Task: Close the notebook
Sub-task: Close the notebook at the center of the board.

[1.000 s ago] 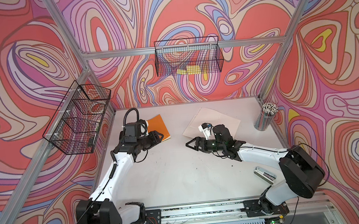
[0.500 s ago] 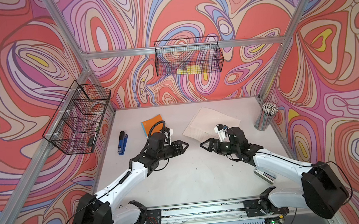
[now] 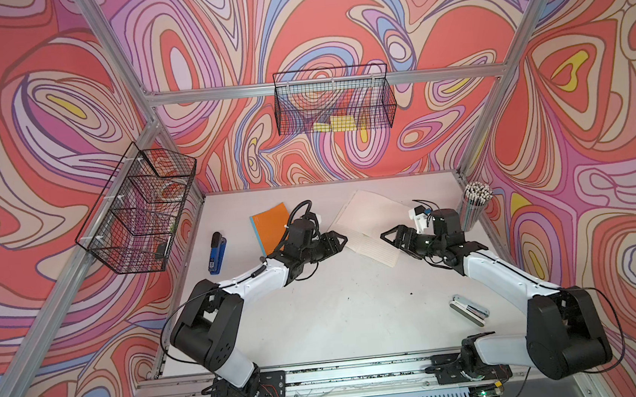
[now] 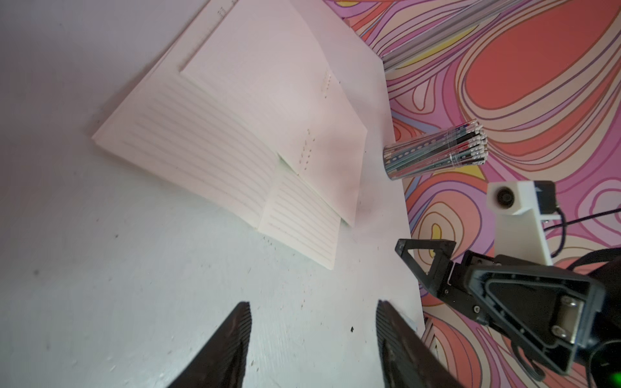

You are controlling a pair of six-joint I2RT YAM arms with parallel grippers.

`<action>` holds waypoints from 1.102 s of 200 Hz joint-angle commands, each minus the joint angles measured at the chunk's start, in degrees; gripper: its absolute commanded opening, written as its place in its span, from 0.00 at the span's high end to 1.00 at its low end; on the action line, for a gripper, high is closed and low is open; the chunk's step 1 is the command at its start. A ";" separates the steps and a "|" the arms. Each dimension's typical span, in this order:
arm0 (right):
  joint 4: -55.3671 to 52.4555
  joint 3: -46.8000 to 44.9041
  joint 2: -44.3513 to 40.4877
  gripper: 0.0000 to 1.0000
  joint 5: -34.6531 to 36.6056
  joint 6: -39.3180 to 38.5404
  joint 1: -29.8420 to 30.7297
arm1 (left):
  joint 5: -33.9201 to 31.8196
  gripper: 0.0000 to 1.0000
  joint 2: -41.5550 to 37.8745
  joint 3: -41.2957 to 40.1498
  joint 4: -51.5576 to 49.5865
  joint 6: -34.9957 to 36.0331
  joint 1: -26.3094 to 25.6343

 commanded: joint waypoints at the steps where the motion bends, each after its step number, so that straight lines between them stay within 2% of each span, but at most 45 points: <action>1: 1.94 1.80 3.48 0.02 -2.60 -1.82 -2.73 | -1.86 0.39 5.13 4.87 2.65 -1.48 -0.18; 29: 4.78 2.37 8.27 0.02 -5.07 -1.58 -6.15 | -0.56 0.39 12.97 10.16 4.95 -3.68 -0.18; 85: 6.29 6.00 15.76 0.02 -4.22 -3.30 -8.65 | 0.26 0.41 23.64 17.50 9.18 -7.74 -0.18; 220: 10.12 5.55 22.43 0.01 -3.16 -3.31 -9.47 | -2.85 0.43 29.91 19.62 10.37 -11.45 -0.18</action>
